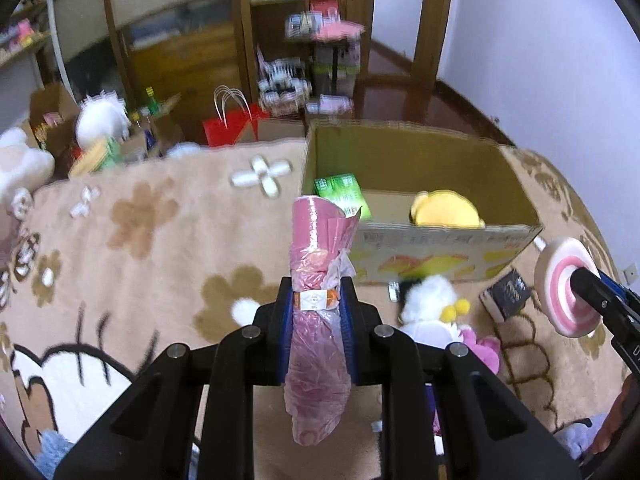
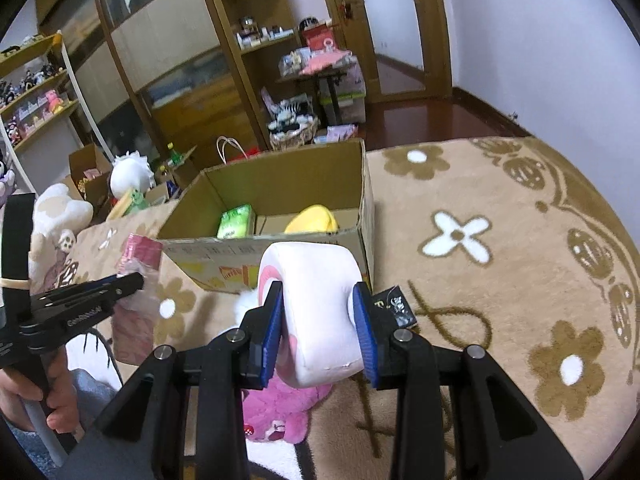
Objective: Organize soft objects
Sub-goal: 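Lift both items over the box and release them inside with both tools, then withdraw both open tools from the box toward the plush toys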
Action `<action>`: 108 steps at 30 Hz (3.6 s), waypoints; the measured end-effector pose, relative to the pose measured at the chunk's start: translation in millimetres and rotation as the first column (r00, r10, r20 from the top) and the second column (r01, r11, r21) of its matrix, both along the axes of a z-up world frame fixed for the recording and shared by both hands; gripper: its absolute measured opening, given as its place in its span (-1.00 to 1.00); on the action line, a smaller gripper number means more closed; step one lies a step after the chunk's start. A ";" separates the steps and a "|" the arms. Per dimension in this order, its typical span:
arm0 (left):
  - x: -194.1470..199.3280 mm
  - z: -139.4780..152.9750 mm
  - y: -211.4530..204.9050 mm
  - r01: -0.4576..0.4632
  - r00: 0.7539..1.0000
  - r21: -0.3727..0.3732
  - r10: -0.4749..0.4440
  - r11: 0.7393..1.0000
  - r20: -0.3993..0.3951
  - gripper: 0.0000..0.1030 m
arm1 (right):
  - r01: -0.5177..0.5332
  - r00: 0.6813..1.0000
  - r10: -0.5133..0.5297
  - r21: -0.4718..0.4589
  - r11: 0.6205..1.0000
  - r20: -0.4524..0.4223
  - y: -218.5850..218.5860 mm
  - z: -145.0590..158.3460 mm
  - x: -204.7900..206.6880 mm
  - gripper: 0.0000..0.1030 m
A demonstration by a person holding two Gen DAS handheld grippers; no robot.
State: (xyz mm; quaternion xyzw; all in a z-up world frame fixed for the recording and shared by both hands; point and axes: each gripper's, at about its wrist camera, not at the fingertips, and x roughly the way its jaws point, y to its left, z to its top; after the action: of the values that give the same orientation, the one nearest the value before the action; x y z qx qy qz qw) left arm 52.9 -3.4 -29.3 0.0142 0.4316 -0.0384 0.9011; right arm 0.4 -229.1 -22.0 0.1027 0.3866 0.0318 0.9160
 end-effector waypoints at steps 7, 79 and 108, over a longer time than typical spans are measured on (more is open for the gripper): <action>-9.6 33.2 4.3 -0.019 0.983 -0.001 0.019 1.000 0.180 -0.62 | 0.016 0.996 -0.013 -0.032 0.999 0.084 5.0 24.2 -10.5 -0.31; 97.8 3.9 -29.4 0.015 0.993 -0.057 -0.008 0.998 0.114 -0.12 | -0.079 0.986 0.092 -0.096 0.992 0.140 24.0 0.2 90.4 -0.09; 26.5 38.0 -28.1 0.027 0.989 0.058 -0.035 0.998 0.145 0.71 | -0.003 0.986 0.011 -0.047 0.999 0.167 3.1 38.1 33.4 1.00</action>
State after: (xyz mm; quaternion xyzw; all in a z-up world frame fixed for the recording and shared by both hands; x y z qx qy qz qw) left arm 79.4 -31.5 8.7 0.0491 0.3650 -0.0393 0.9289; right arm 33.8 -226.0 16.1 0.0769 0.3095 0.0347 0.9472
